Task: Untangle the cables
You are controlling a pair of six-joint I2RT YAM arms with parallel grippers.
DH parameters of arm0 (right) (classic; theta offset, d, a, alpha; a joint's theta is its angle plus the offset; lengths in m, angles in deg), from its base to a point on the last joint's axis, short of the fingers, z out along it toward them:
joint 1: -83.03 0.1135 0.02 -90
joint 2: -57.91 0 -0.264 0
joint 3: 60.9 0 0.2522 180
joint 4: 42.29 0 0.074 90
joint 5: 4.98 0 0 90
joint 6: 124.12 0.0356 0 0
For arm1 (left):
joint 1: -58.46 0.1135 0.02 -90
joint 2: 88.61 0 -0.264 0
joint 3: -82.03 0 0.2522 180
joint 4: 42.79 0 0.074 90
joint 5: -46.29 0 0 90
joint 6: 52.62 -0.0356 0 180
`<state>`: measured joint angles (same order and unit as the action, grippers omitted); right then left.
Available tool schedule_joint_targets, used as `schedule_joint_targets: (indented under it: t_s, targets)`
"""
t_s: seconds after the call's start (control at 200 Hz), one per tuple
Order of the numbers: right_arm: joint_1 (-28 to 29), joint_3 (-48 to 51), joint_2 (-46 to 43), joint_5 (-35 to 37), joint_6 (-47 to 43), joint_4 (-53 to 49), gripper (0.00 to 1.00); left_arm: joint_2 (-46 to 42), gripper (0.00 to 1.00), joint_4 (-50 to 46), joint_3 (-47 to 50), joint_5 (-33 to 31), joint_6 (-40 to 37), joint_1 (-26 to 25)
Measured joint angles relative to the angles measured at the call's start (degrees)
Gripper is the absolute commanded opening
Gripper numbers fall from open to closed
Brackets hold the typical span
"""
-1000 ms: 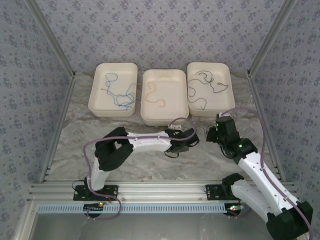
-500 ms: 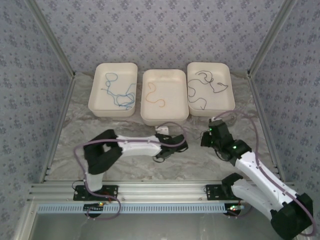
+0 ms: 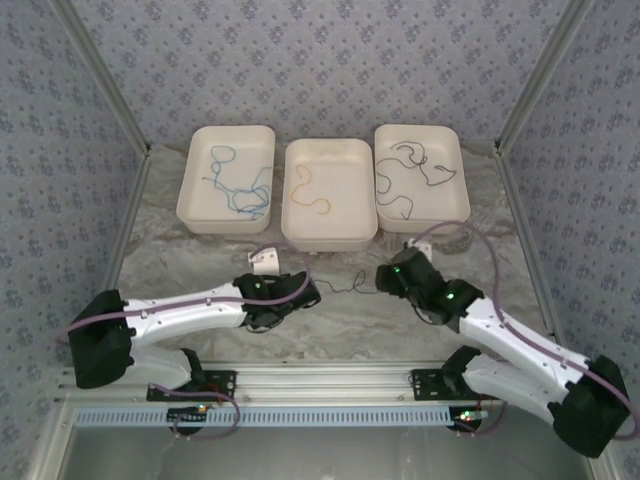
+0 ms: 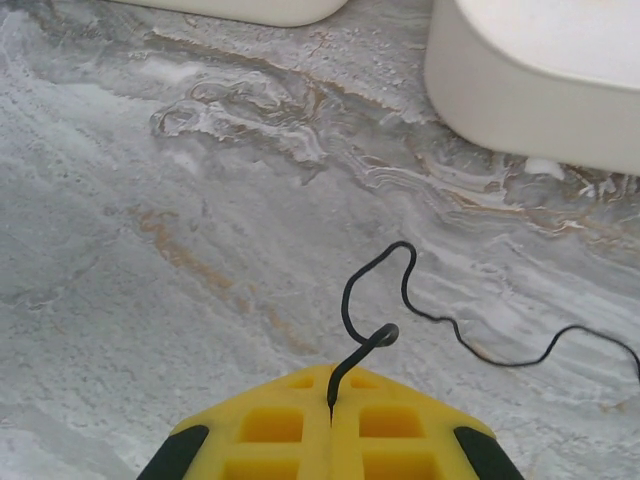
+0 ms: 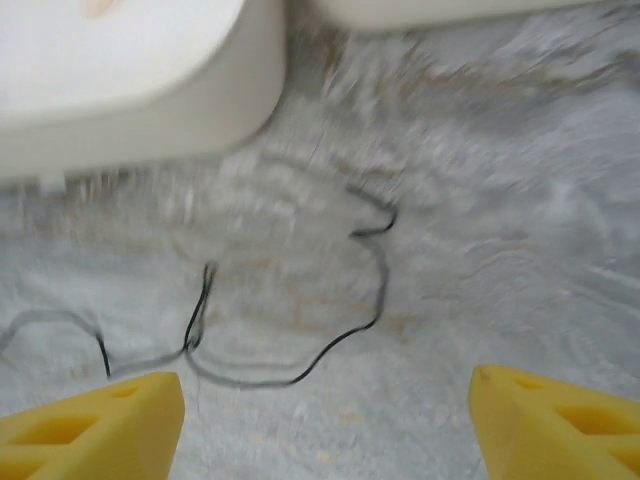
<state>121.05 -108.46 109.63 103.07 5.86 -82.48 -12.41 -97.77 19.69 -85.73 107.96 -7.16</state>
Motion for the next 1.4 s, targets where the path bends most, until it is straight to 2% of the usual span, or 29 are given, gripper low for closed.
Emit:
schedule_joint_targets:
  t_s: [0.1,0.185,0.39,0.58,0.71,0.774,0.919,1.159,1.404]
  targets:
    - [-7.39,-0.46,1.62,-1.2,0.59,1.64,0.68,-0.7,0.0,0.17,0.42,0.11,0.0,0.0]
    - [-9.42,-1.84,8.39,-2.34,0.52,3.21,0.61,-0.79,0.0,0.52,0.42,0.22,0.0,0.0]
    - [-9.44,-5.42,25.73,-4.9,-1.25,6.16,0.5,-0.79,0.0,0.72,0.42,0.42,0.0,0.0]
    - [-7.15,-8.09,33.99,-5.44,-1.46,8.96,0.47,-1.03,0.0,0.72,0.44,0.42,0.02,-0.04]
    - [-6.78,-9.29,37.79,-4.92,-1.79,9.88,0.38,-1.84,0.0,0.7,0.98,0.42,0.0,-0.04]
    - [-6.84,-10.03,38.36,-4.5,-1.86,8.87,0.29,-1.97,0.0,0.68,1.18,0.42,0.02,-0.07]
    - [-7.56,-10.4,38.82,-3.02,-1.31,8.31,0.0,-2.97,0.0,0.48,1.38,0.37,0.04,-0.15]
    - [-9.49,-10.21,36.06,-2.62,-1.95,9.31,0.0,-10.21,0.0,-3.65,2.95,-1.22,1.18,-0.15]
    - [-17.9,-14.43,18.32,0.81,-5.77,6.69,0.0,-21.62,0.0,-9.14,5.51,-2.43,2.58,0.02]
